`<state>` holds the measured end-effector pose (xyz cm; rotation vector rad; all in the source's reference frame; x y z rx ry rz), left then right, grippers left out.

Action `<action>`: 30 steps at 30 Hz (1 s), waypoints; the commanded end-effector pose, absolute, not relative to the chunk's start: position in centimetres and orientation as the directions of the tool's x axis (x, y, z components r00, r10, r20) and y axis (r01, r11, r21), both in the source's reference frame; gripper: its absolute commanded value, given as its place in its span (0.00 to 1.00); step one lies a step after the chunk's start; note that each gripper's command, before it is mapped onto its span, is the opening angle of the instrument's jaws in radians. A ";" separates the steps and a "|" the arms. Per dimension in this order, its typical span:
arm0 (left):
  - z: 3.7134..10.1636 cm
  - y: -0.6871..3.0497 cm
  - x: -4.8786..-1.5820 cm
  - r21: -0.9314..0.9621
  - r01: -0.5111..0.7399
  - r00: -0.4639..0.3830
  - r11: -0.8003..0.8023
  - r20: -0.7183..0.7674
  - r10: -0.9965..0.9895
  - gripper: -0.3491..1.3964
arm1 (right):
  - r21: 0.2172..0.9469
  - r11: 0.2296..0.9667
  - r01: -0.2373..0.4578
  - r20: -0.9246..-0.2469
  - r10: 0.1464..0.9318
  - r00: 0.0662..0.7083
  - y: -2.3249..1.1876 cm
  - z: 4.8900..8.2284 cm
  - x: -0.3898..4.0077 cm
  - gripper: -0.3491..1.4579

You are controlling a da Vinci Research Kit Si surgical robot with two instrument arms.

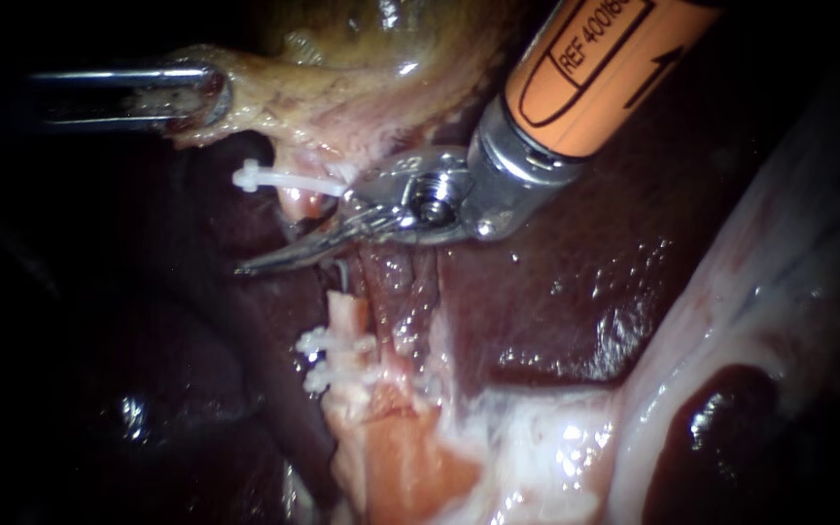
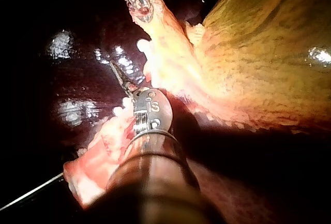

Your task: Go back from the cut left tube

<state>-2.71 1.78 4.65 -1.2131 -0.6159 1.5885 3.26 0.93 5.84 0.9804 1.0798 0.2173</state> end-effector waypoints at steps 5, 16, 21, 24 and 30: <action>4.65 1.78 -2.71 -0.838 -0.403 0.006 -0.368 -0.404 0.915 0.00 | 0.768 0.600 0.226 -0.626 0.627 0.464 0.90 5.77 3.28 0.89; 4.67 1.80 -2.71 -0.838 -0.402 0.006 -0.368 -0.404 0.915 0.00 | 0.774 0.620 0.131 -0.607 0.667 0.433 0.77 5.60 3.10 0.98; 4.68 1.80 -2.71 -0.837 -0.404 0.007 -0.368 -0.405 0.914 0.00 | 0.646 0.763 0.003 -0.686 0.579 0.439 0.63 5.41 2.65 0.98; 4.68 1.80 -2.71 -0.837 -0.404 0.007 -0.368 -0.405 0.914 0.00 | 0.575 0.818 -0.037 -0.705 0.517 0.485 0.58 5.33 2.34 0.98; 4.69 1.81 -2.71 -0.838 -0.404 0.007 -0.368 -0.405 0.914 0.00 | 0.465 0.881 -0.091 -0.719 0.436 0.542 0.57 5.23 1.77 0.99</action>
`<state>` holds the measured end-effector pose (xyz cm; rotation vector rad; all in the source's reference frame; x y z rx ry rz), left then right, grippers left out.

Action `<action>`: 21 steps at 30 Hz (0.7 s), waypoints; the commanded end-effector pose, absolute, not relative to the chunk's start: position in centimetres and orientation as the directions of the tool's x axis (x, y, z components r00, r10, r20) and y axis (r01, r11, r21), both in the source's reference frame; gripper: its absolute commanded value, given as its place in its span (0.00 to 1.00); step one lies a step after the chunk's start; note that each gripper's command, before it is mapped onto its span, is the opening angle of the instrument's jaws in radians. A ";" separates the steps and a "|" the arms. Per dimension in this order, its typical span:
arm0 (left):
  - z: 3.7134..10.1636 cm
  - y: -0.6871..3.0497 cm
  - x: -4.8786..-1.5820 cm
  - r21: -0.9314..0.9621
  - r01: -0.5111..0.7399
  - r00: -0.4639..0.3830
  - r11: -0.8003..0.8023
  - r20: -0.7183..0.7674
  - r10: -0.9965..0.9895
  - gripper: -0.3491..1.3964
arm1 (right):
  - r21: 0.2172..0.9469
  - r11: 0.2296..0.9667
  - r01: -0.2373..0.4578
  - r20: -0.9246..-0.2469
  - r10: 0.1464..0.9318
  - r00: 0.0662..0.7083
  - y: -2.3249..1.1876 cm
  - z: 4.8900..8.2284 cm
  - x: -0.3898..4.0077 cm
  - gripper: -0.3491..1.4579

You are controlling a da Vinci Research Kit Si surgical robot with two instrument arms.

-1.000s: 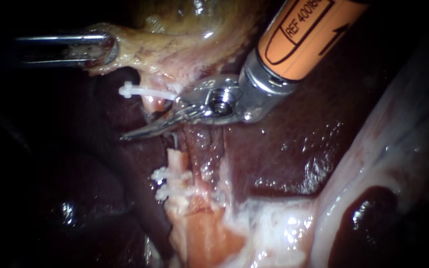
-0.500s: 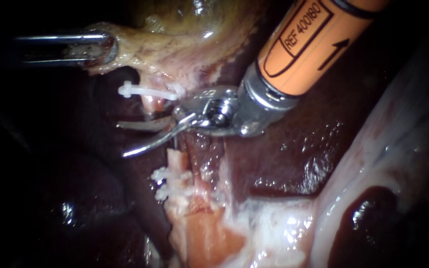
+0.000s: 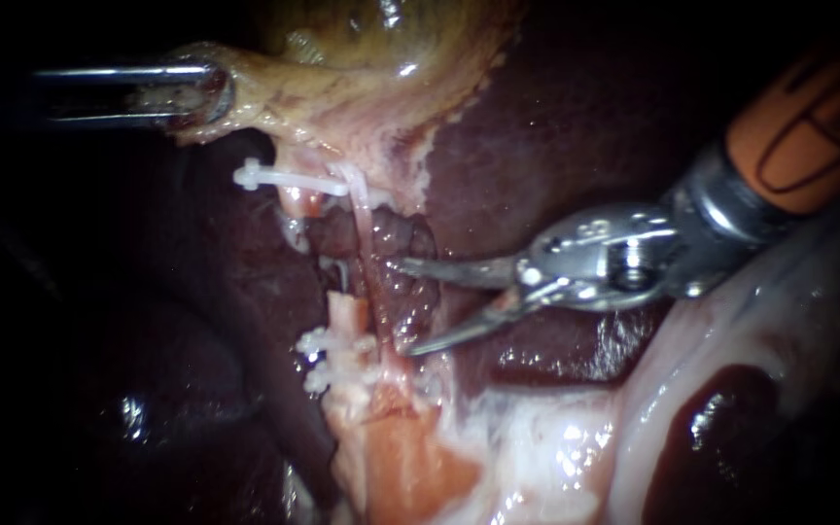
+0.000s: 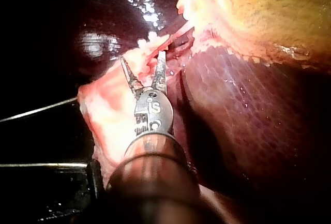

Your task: Go back from the cut left tube

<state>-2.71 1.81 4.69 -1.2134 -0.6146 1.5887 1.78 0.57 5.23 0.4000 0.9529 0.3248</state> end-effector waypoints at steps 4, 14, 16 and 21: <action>4.70 1.82 -2.71 -0.837 -0.406 0.008 -0.367 -0.405 0.914 0.00 | 0.435 0.891 -0.127 -0.716 0.428 0.551 0.57 5.17 1.52 0.99; 4.74 1.83 -2.76 -0.836 -0.408 0.009 -0.367 -0.406 0.914 0.00 | 0.412 0.898 -0.156 -0.711 0.424 0.562 0.60 5.09 1.27 0.99; 4.78 1.83 -2.79 -0.835 -0.410 0.010 -0.368 -0.408 0.913 0.00 | 0.412 0.898 -0.156 -0.711 0.424 0.562 0.60 5.09 1.25 0.98; 4.94 1.82 -2.92 -0.830 -0.415 0.012 -0.372 -0.414 0.910 0.00 | 0.412 0.898 -0.157 -0.710 0.424 0.562 0.60 5.09 1.25 0.98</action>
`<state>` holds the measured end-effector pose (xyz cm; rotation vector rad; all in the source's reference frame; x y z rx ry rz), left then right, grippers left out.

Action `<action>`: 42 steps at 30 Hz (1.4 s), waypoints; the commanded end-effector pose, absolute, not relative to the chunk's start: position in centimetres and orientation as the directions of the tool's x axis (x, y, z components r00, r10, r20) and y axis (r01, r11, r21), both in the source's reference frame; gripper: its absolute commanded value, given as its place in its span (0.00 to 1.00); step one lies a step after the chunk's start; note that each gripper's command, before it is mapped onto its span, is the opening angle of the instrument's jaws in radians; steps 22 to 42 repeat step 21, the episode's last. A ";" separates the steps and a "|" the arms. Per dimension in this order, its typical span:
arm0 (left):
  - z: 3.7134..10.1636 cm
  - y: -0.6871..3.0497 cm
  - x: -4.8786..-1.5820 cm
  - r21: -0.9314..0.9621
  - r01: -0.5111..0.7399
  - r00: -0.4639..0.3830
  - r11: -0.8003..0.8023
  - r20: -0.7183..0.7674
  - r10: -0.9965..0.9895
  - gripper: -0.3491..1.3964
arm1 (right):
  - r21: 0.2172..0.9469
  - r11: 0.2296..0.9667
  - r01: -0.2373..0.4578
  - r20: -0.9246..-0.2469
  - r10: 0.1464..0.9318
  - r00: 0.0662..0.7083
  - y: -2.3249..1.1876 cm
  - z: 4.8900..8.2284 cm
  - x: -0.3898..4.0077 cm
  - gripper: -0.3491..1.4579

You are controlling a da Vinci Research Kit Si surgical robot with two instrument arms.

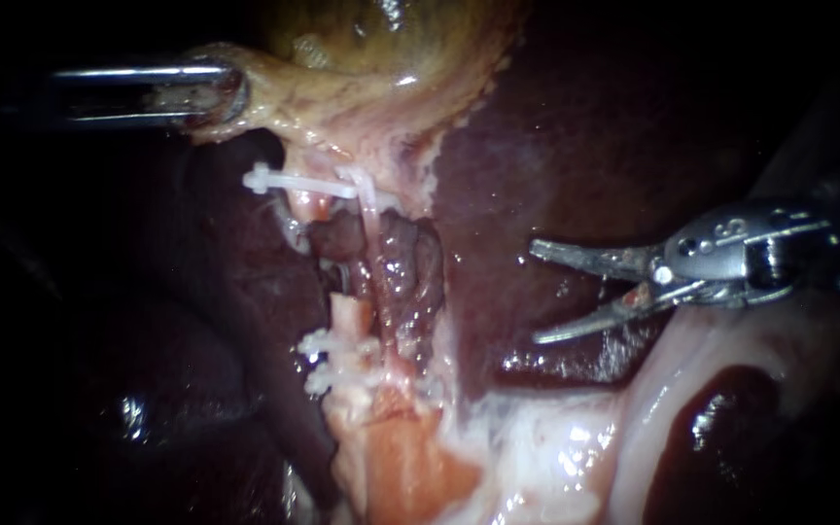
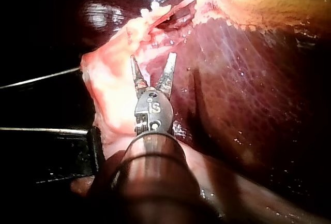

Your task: Go back from the cut left tube

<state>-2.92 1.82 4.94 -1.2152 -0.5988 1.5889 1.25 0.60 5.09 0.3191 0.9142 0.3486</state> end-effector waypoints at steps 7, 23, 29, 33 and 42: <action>5.17 1.76 -3.11 -0.829 -0.410 0.009 -0.382 -0.422 0.906 0.00 | 0.412 0.898 -0.158 -0.710 0.424 0.562 0.60 5.11 1.24 0.98; 5.24 1.73 -3.13 -0.831 -0.405 0.003 -0.381 -0.418 0.909 0.00 | 0.451 0.887 -0.102 -0.713 0.427 0.556 0.61 5.11 1.28 0.98; 5.24 1.73 -3.13 -0.831 -0.405 0.003 -0.381 -0.418 0.909 0.00 | 0.451 0.887 -0.102 -0.713 0.427 0.556 0.61 5.11 1.28 0.98; 5.24 1.73 -3.13 -0.831 -0.405 0.003 -0.381 -0.418 0.909 0.00 | 0.451 0.887 -0.102 -0.713 0.427 0.556 0.61 5.11 1.28 0.98; 5.24 1.73 -3.13 -0.831 -0.405 0.003 -0.381 -0.418 0.909 0.00 | 0.451 0.887 -0.102 -0.713 0.427 0.556 0.61 5.11 1.28 0.98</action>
